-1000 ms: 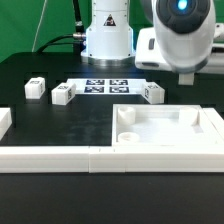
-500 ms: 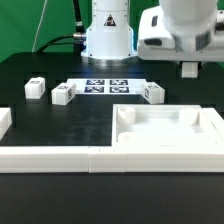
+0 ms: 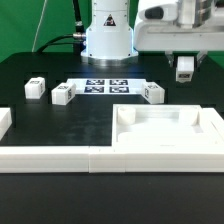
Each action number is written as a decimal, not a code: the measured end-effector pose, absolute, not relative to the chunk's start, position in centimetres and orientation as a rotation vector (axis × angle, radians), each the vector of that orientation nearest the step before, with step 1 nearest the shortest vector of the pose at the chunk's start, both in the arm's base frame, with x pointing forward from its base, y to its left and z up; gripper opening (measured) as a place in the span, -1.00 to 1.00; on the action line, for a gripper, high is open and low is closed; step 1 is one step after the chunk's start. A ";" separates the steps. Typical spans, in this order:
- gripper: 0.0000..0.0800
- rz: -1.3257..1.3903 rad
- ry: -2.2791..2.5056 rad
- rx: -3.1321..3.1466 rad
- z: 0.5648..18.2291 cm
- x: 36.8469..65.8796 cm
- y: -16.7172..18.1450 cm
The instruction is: Assemble one leg
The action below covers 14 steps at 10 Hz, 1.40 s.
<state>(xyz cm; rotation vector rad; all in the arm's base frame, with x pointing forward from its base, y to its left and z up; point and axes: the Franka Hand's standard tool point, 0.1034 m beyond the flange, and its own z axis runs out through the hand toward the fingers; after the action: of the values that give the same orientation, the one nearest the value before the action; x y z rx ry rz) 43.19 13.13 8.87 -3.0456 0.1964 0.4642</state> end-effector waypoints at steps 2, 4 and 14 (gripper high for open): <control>-0.27 0.276 0.117 -3.093 9.6 44.0 12.3; -0.27 0.058 0.122 -3.083 9.4 43.6 12.9; -0.27 -0.050 -0.121 -3.053 10.6 52.0 13.1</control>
Offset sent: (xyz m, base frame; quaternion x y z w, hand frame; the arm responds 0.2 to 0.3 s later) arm 0.0000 0.0000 0.0000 0.0000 0.1593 0.0000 0.9872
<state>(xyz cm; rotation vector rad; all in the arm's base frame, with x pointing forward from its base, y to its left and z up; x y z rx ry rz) 52.04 13.12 10.57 -3.0533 -0.1207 -0.0496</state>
